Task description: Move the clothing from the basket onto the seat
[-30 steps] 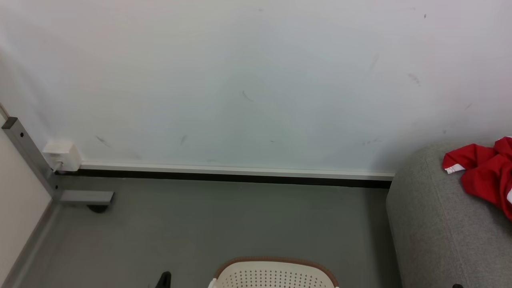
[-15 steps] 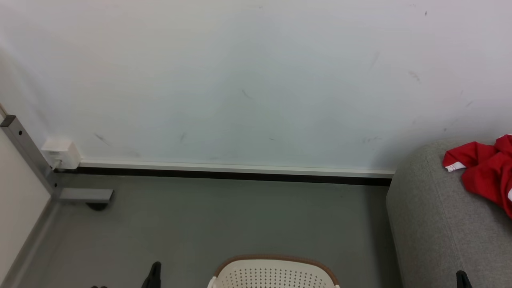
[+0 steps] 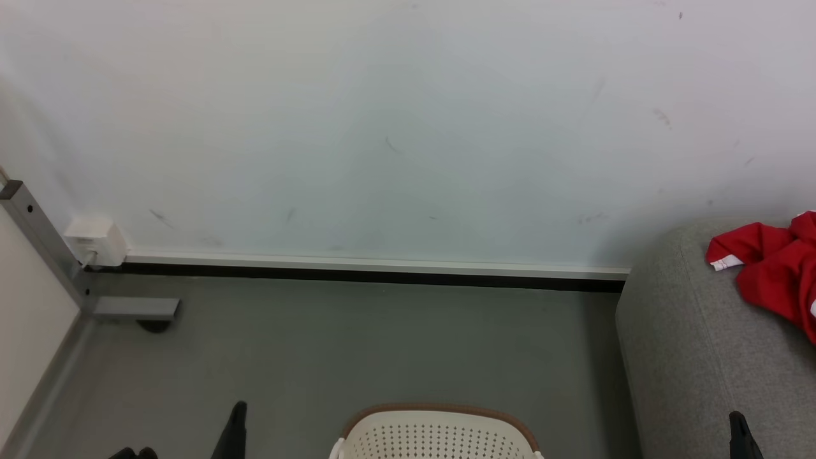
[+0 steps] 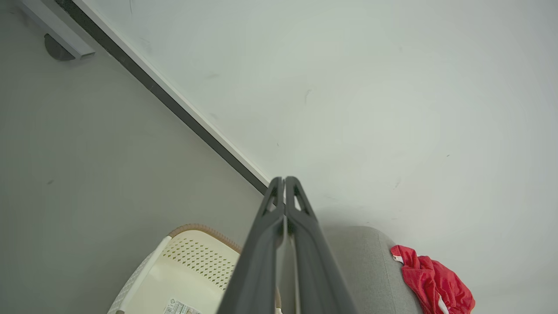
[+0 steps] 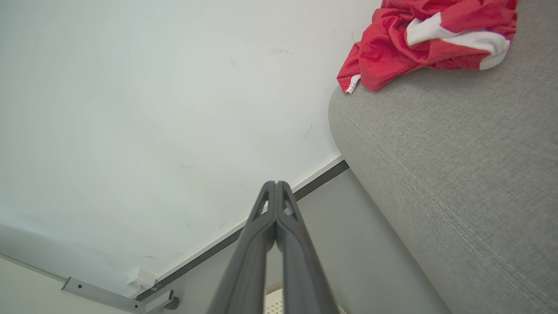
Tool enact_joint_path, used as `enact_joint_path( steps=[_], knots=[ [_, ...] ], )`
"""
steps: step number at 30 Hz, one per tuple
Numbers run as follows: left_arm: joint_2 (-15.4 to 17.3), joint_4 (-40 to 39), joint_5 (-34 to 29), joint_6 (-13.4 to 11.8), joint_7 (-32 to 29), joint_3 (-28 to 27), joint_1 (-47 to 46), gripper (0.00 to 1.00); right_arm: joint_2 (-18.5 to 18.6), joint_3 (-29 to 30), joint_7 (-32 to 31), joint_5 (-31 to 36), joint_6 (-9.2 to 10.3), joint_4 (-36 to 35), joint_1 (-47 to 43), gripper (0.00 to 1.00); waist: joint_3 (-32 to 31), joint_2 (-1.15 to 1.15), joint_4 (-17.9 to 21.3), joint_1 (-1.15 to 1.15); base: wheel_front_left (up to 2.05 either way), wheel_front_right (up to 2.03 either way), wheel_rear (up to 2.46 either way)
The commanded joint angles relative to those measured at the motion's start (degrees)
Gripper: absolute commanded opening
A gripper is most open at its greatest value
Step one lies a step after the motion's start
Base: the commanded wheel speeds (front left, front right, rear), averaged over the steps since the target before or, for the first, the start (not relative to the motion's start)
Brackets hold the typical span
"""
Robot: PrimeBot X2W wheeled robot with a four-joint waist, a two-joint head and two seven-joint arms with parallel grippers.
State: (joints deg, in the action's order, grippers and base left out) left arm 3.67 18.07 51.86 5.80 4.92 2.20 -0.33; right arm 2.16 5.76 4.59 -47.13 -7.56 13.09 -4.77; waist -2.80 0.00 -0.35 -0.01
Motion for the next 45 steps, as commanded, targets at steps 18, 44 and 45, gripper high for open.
enact_joint_path(
  steps=[18,44,45],
  knots=[
    [-0.18,-1.79,12.1,0.72,-3.44,-2.84,-2.75,0.0,0.8,0.37,-3.21,-13.49,0.07,0.0,4.16,0.0,0.63,0.0,0.07,0.01,0.0,0.0,0.0],
    [-0.42,-2.96,25.35,1.28,-7.3,-5.68,-4.49,0.0,0.91,0.62,-6.98,-28.35,0.09,0.44,7.61,0.0,1.56,0.0,0.18,0.01,0.0,0.0,0.0],
    [-0.43,-2.99,25.84,1.3,-7.4,-5.77,-4.55,0.0,0.92,0.63,-7.13,-28.84,0.09,0.45,7.67,0.0,1.6,0.0,0.19,0.01,0.0,0.0,0.0]
  ],
)
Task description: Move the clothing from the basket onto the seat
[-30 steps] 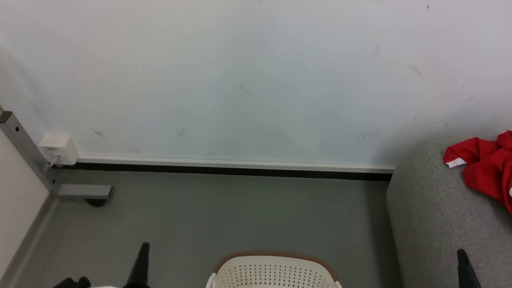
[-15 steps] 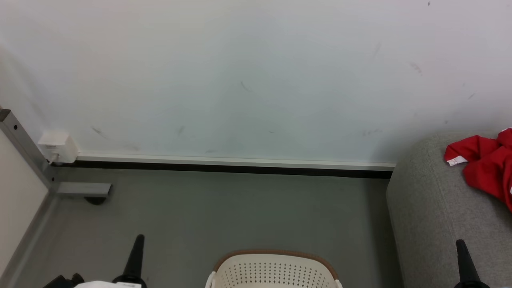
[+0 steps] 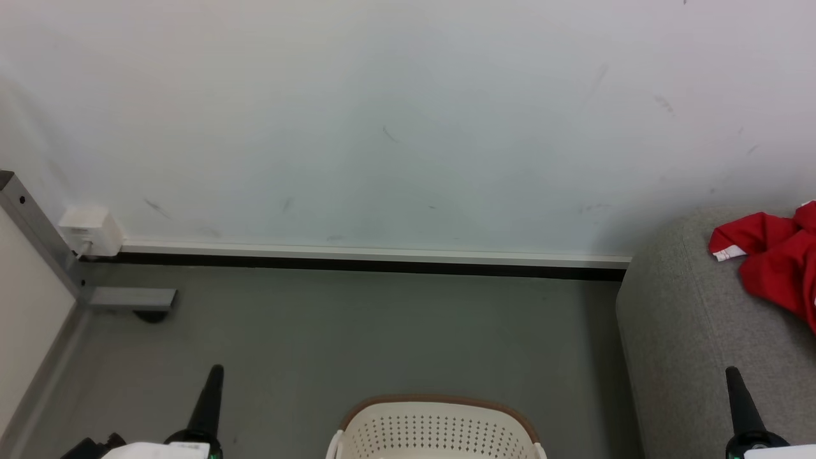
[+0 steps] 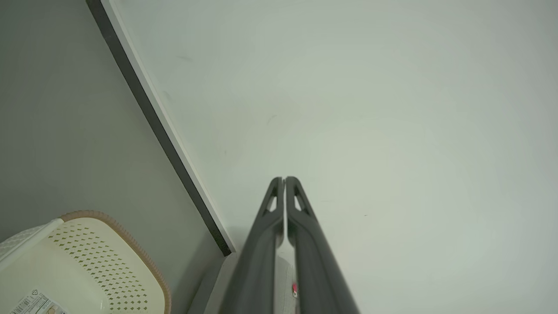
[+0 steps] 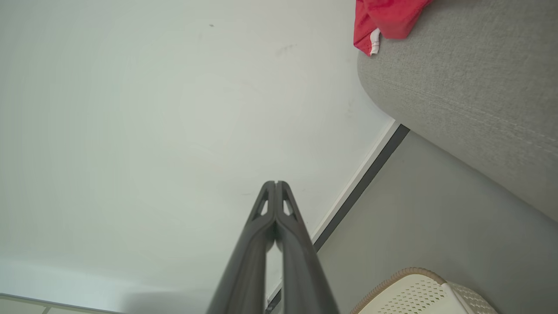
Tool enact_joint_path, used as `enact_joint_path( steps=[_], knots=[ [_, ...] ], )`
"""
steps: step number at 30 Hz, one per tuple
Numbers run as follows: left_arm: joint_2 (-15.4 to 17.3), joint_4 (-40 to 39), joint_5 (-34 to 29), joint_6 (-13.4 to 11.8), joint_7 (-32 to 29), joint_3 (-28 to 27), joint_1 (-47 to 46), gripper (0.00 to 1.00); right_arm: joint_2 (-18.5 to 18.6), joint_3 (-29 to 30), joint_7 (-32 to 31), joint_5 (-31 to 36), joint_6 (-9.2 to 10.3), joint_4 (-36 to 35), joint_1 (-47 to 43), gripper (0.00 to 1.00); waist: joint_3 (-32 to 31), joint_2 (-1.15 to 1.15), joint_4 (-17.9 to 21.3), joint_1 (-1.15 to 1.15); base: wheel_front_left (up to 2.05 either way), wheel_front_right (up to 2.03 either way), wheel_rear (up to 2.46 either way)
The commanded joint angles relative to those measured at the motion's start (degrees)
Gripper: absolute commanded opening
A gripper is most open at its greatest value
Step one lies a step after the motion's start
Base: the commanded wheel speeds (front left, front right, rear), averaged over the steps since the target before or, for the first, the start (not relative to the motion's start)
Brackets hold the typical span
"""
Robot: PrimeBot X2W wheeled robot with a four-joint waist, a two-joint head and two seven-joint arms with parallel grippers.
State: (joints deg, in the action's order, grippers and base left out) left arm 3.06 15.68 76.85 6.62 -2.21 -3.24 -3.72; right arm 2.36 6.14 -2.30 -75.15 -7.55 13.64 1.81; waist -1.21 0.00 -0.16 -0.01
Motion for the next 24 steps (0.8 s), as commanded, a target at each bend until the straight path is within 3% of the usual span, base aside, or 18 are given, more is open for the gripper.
enact_joint_path(
  steps=[1,24],
  knots=[
    [0.17,-0.64,1.37,0.51,-0.36,-0.45,-1.2,0.0,0.72,0.27,-0.3,-1.3,0.08,-0.08,1.13,0.0,0.05,0.0,0.0,0.0,0.0,0.0,0.0],
    [-0.02,-1.34,10.74,0.84,-3.11,-2.5,-2.16,0.0,0.75,0.44,-3.02,-11.86,0.1,0.26,3.57,0.0,0.87,0.0,0.1,0.01,0.0,0.0,0.0]
  ],
)
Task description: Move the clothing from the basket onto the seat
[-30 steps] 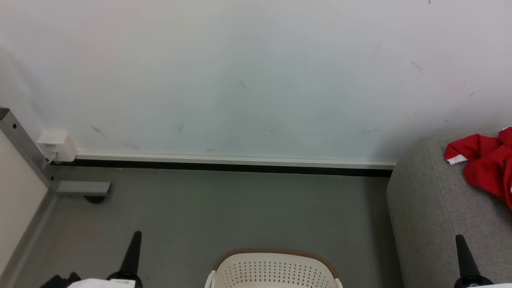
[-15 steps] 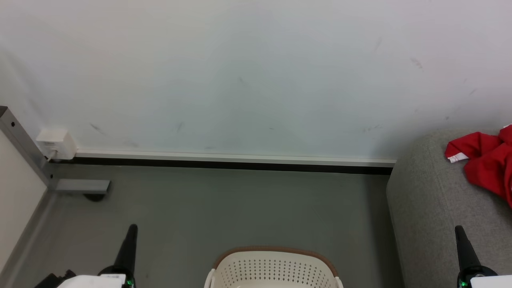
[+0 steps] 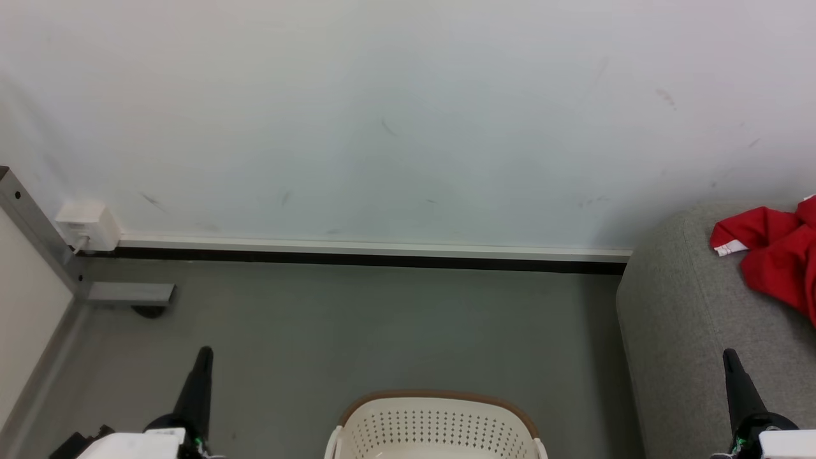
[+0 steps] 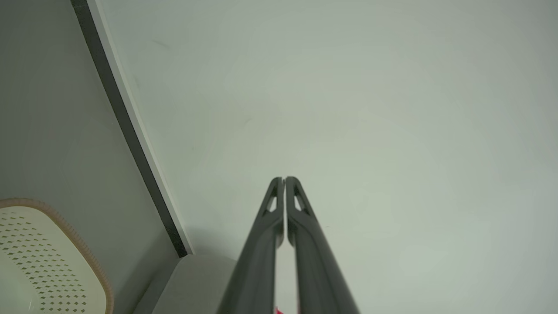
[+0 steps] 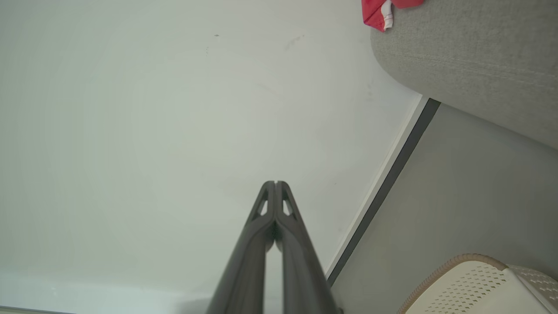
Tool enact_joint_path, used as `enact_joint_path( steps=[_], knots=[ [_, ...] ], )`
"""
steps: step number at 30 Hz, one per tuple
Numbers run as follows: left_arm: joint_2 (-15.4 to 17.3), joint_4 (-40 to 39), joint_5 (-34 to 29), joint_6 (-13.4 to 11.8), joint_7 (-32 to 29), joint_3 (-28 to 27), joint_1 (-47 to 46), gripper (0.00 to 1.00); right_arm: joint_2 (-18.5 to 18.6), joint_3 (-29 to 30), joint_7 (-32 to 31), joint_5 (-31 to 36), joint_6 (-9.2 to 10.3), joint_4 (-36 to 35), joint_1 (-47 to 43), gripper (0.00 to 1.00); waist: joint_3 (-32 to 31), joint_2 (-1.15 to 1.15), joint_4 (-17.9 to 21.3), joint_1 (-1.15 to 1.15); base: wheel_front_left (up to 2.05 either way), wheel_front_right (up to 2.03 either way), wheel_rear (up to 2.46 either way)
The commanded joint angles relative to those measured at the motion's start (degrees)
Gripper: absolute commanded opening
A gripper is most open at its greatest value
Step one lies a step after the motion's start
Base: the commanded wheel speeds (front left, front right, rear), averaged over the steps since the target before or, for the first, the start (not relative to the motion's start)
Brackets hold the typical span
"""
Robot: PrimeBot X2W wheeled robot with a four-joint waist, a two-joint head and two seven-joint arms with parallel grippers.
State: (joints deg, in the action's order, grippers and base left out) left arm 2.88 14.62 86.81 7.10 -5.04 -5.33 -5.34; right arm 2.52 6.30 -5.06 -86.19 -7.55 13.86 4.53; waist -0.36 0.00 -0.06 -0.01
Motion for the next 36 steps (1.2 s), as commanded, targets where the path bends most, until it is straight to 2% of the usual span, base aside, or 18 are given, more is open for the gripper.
enact_joint_path(
  steps=[1,14,36],
  knots=[
    [0.15,-0.3,1.15,0.38,-0.42,-0.49,-0.58,0.0,0.58,0.28,-0.35,-1.33,0.1,0.05,0.99,0.0,0.05,0.0,0.0,0.0,0.0,0.0,0.0],
    [0.03,-0.71,6.03,0.58,-1.71,-1.41,-1.17,0.0,0.6,0.35,-1.64,-6.45,0.12,0.24,2.19,0.0,0.52,0.0,0.06,0.01,0.0,0.0,0.0],
    [0.03,-0.7,5.97,0.59,-1.74,-1.39,-1.13,0.0,0.58,0.33,-1.66,-6.28,0.12,0.24,2.18,0.0,0.53,0.0,0.06,0.01,0.0,0.0,0.0]
  ],
)
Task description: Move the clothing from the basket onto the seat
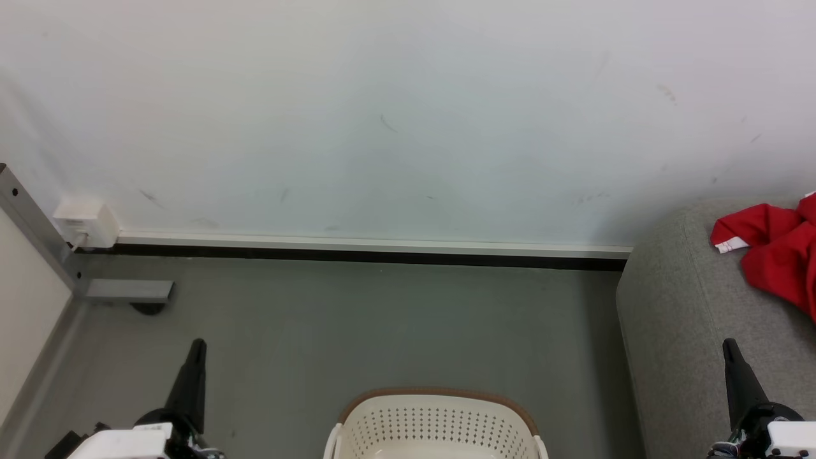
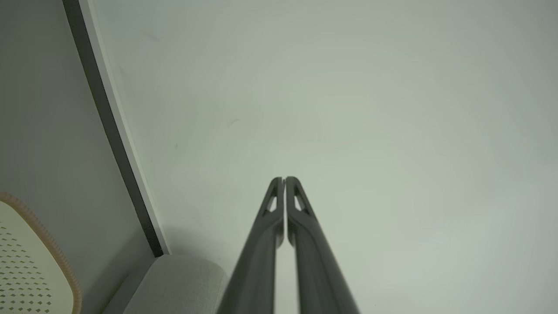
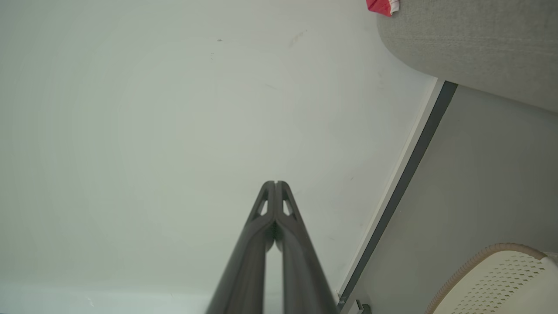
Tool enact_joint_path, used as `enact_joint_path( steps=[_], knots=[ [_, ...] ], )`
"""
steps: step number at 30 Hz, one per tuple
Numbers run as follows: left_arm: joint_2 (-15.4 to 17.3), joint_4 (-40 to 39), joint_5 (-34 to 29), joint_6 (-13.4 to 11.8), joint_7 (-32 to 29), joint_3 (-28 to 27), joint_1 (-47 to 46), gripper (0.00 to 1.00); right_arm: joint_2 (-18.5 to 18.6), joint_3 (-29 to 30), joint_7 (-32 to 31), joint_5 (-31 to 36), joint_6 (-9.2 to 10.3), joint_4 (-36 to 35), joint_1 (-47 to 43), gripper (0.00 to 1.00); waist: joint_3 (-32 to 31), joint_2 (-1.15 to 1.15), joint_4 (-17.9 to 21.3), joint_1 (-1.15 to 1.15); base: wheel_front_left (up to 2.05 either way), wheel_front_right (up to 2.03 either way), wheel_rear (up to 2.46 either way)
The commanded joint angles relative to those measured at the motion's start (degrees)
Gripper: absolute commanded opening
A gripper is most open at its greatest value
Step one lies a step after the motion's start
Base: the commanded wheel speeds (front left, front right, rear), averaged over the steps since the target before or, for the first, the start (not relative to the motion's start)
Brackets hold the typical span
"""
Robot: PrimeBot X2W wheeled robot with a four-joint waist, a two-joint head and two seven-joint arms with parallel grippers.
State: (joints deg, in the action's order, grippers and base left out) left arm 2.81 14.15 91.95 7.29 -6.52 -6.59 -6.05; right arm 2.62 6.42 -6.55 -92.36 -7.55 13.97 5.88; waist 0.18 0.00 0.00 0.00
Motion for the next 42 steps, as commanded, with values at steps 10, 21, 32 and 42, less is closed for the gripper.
enact_joint_path(
  steps=[10,21,32,42],
  knots=[
    [0.11,-0.24,0.83,0.4,-0.25,-0.13,-0.43,0.0,0.48,0.21,-0.17,-0.12,0.12,0.13,0.84,0.0,0.0,0.0,0.0,0.0,0.0,0.0,0.0],
    [0.12,-0.23,0.84,0.4,-0.24,-0.12,-0.43,0.0,0.48,0.2,-0.17,-0.12,0.12,0.13,0.84,0.0,0.0,0.0,0.0,0.0,0.0,0.0,0.0],
    [0.12,-0.24,0.84,0.4,-0.24,-0.12,-0.43,0.0,0.48,0.21,-0.16,-0.12,0.12,0.13,0.84,0.0,0.0,0.0,0.0,0.0,0.0,0.0,0.0],
    [0.12,-0.24,0.84,0.4,-0.24,-0.12,-0.42,0.0,0.48,0.21,-0.16,-0.12,0.12,0.13,0.84,0.0,0.0,0.0,0.0,0.0,0.0,0.0,0.0]
  ],
)
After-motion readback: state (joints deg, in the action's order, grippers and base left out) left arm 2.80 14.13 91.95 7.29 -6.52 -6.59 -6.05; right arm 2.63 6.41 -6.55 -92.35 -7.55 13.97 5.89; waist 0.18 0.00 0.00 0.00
